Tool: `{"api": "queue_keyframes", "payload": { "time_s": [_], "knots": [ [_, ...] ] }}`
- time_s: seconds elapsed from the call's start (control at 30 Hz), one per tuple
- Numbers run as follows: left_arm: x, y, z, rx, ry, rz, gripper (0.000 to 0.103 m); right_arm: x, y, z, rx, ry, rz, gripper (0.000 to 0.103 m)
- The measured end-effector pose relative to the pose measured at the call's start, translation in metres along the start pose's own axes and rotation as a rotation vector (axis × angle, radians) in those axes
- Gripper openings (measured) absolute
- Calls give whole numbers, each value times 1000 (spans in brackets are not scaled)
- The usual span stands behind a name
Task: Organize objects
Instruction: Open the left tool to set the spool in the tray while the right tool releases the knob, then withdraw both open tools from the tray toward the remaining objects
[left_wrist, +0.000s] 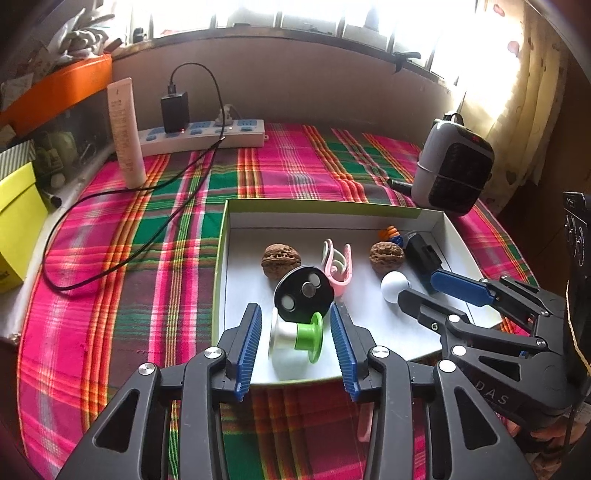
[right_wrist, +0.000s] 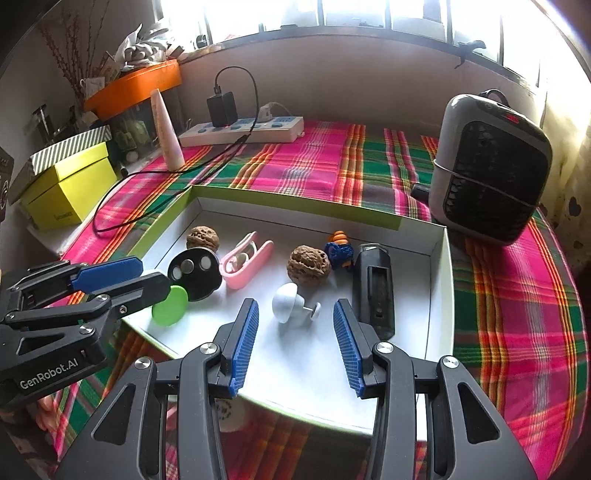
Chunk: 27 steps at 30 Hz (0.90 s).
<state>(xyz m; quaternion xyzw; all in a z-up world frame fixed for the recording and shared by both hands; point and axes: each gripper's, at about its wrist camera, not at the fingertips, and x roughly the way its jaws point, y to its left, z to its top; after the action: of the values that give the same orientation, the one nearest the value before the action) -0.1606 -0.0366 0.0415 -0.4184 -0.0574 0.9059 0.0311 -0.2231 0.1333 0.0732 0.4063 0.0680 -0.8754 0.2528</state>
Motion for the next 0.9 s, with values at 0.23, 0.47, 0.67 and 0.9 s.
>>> {"api": "queue_keyframes", "payload": {
  "time_s": [0.23,0.47,0.67,0.9],
  "knots": [
    [-13,-1,-6,-12,-18,8,38,-12,5,-4,1,-22,1,44],
    [-30,-4,-12,-11,-46,7,38,-26,10,-12,13,-45,-4,44],
    [-39,-7,-22,-9,-50,3,38,-40,13,-21,23,-65,-5,44],
    [-46,-11,-36,-7,-46,-17,39,-51,13,-33,24,-73,-20,44]
  ]
}}
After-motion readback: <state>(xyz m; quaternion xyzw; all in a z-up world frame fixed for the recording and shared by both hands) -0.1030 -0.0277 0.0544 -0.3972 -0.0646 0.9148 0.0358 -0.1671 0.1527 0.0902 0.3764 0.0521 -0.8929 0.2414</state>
